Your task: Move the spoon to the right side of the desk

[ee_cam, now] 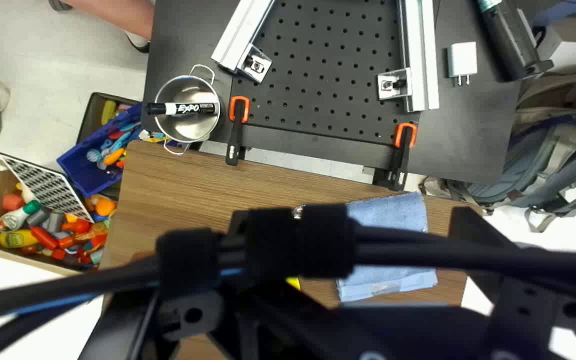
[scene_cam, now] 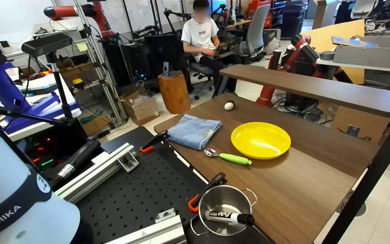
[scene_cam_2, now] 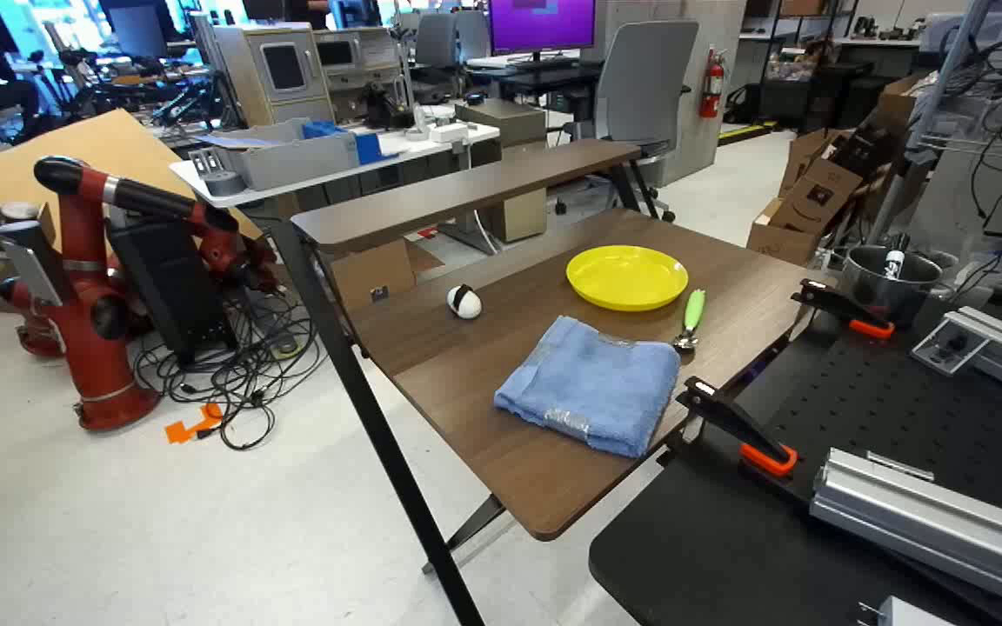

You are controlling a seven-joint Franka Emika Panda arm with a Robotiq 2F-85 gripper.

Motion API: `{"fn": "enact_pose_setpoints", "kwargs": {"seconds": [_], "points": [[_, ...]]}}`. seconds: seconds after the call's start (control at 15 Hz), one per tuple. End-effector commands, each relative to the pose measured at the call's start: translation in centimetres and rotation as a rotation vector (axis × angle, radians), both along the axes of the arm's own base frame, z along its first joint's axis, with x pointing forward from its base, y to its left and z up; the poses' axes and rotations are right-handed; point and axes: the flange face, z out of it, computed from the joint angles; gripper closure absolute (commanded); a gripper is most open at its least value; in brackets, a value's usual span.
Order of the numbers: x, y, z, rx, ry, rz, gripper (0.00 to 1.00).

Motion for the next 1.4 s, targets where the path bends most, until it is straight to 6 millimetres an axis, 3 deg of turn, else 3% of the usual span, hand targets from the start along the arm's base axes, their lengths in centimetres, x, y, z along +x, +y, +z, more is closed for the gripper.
{"fn": "enact_pose_setpoints", "kwargs": {"seconds": [0.0, 0.73, 1.0, 1.33], "points": [[0.0, 0.0, 0.1, 0.0, 0.001, 0.0, 0.0], [0.0, 0.0, 0.1, 0.0, 0.001, 0.0, 0.0], [1.3, 0.5, -1.8, -0.159, -0.081, 0.063, 0.0], [4.7, 1.9, -5.8, -0.351, -0.16, 0.251, 0.0]]}}
